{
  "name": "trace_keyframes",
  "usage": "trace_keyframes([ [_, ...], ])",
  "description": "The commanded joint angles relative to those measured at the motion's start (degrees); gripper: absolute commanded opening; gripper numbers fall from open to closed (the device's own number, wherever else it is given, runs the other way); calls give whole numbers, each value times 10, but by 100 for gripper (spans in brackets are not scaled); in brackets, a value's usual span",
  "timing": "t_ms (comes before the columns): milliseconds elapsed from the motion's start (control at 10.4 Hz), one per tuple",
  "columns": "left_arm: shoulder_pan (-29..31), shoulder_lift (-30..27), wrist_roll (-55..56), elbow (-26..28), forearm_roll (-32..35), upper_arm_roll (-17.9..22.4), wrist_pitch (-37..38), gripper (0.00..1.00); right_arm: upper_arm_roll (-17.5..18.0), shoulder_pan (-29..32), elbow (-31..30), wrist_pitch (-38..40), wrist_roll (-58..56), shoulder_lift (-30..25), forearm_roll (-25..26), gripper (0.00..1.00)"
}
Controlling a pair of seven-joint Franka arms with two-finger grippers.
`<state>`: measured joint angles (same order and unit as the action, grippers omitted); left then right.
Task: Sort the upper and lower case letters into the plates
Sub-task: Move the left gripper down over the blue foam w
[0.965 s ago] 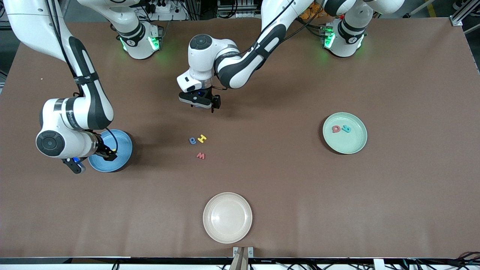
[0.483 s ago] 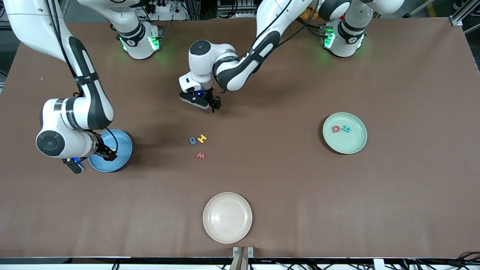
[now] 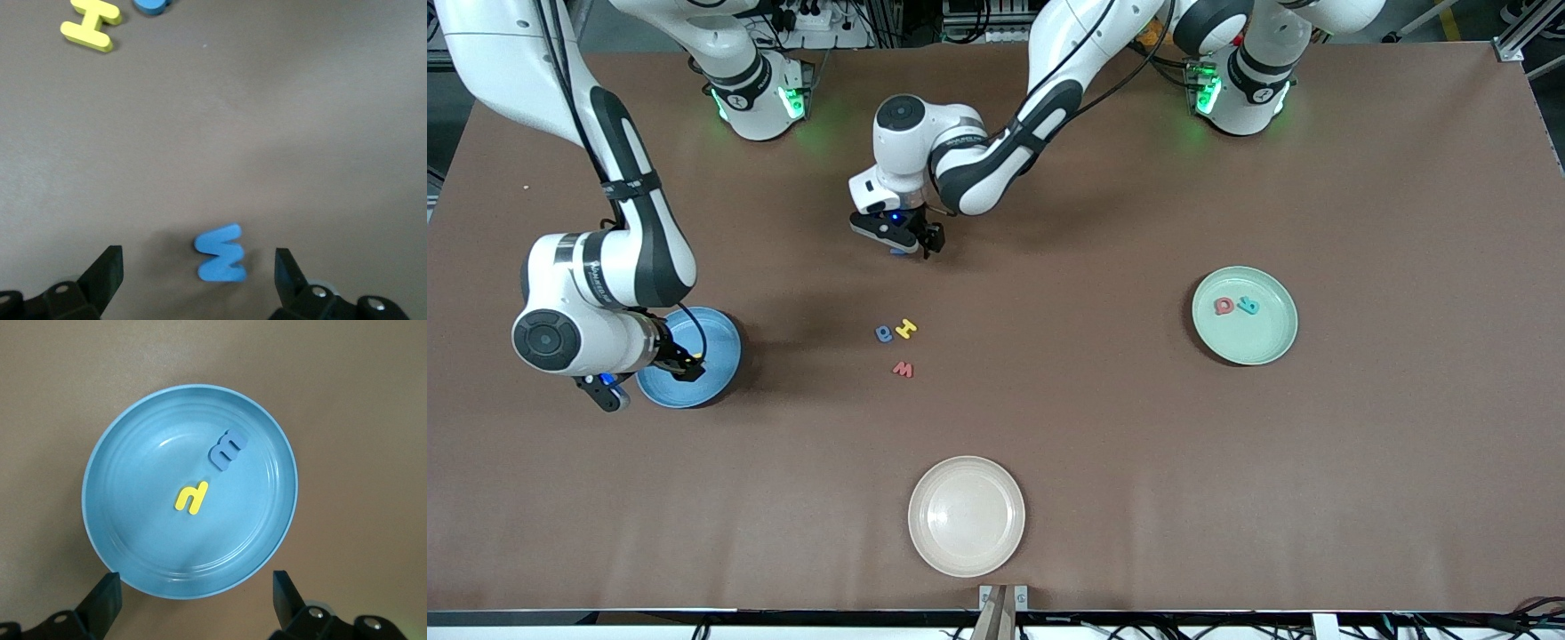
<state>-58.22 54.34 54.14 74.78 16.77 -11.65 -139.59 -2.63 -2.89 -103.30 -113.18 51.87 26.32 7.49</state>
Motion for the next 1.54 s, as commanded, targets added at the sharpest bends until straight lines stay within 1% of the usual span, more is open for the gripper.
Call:
trace_keyframes([
  [0, -7, 19, 14, -23, -7, 3, -9, 100, 3, 3, -2, 7, -6, -7, -1, 100],
  [193, -12, 36, 24, -51, -7, 5, -13, 100, 3, 3, -2, 7, -6, -7, -1, 100],
  [290, -16, 47, 46, -61, -7, 6, -12, 100, 3, 3, -2, 7, -6, -7, -1, 100],
  [386, -28, 51, 81, -63, -7, 22, -12, 100, 3, 3, -2, 7, -6, -7, -1, 100],
  [483, -39, 53, 84, -62, -7, 40, -12, 100, 3, 3, -2, 7, -6, -7, -1, 100],
  [965, -40, 54, 84, -62, -7, 49, -5, 100, 3, 3, -2, 7, -7, -7, 0, 100],
  [1062, -40, 54, 80, -62, -6, 52, -5, 98, 3, 3, -2, 7, -7, -7, 0, 100],
  [1158, -40, 54, 79, -62, -7, 53, -5, 89, 3, 3, -2, 7, -7, -7, 2, 100],
  [1255, -40, 54, 79, -62, -6, 53, -5, 83, 3, 3, -2, 7, -7, -7, 2, 100],
  [1448, -40, 55, 79, -62, -6, 53, -5, 83, 3, 3, -2, 7, -7, -7, 2, 100],
])
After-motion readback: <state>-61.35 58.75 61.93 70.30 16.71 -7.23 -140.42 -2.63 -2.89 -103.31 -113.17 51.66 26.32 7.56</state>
